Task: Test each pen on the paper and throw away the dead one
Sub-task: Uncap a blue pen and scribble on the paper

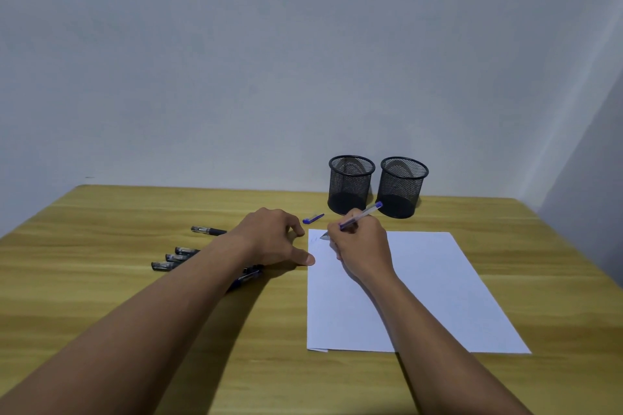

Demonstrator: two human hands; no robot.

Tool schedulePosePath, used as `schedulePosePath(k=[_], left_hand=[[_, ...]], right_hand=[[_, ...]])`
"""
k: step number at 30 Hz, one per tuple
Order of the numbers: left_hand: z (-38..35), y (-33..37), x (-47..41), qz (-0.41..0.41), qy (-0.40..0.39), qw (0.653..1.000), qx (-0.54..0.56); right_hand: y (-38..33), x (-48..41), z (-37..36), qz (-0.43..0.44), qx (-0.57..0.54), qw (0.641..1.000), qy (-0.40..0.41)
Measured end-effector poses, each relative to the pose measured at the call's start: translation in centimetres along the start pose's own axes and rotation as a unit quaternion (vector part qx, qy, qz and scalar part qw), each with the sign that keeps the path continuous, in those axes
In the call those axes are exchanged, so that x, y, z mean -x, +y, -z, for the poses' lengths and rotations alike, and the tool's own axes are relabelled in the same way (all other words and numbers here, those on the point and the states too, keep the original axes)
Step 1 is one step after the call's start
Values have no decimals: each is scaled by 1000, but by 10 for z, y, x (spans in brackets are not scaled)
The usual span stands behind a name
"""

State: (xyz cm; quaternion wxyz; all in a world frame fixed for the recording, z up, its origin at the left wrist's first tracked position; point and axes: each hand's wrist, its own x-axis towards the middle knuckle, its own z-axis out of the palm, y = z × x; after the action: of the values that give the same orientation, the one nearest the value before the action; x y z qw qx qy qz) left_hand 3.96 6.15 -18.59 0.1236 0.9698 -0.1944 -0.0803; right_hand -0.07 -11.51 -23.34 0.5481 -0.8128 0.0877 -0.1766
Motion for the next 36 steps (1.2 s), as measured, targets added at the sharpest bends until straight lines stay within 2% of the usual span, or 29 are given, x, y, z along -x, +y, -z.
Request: schedulePosePath(k=[6,13,20,23,26,33,36], left_hand=[[0,-1,1,0,7,1000,11],[0,-1,0,2,4,1000,16],[8,0,-6,6,-2,1000,23],[9,-2,-15,16,59,996,72],[3,2,-28,31,138,987,72],[-15,14,-43,29,170,983,65],[-11,15,-36,9,193,969,153]], right_hand=[[2,-1,-2,-9,-9,1000,27],[-1,-1,1,-21,-4,1000,-7],[-17,-8,8,-89,-135,987,3],[-23,-9,13,-85,-190,978,-6],[-23,-10,19,-84,-188,978,-8],[-21,-10,38,-96,-184,978,-1],[-20,-9,44,-86,-197,977,3]])
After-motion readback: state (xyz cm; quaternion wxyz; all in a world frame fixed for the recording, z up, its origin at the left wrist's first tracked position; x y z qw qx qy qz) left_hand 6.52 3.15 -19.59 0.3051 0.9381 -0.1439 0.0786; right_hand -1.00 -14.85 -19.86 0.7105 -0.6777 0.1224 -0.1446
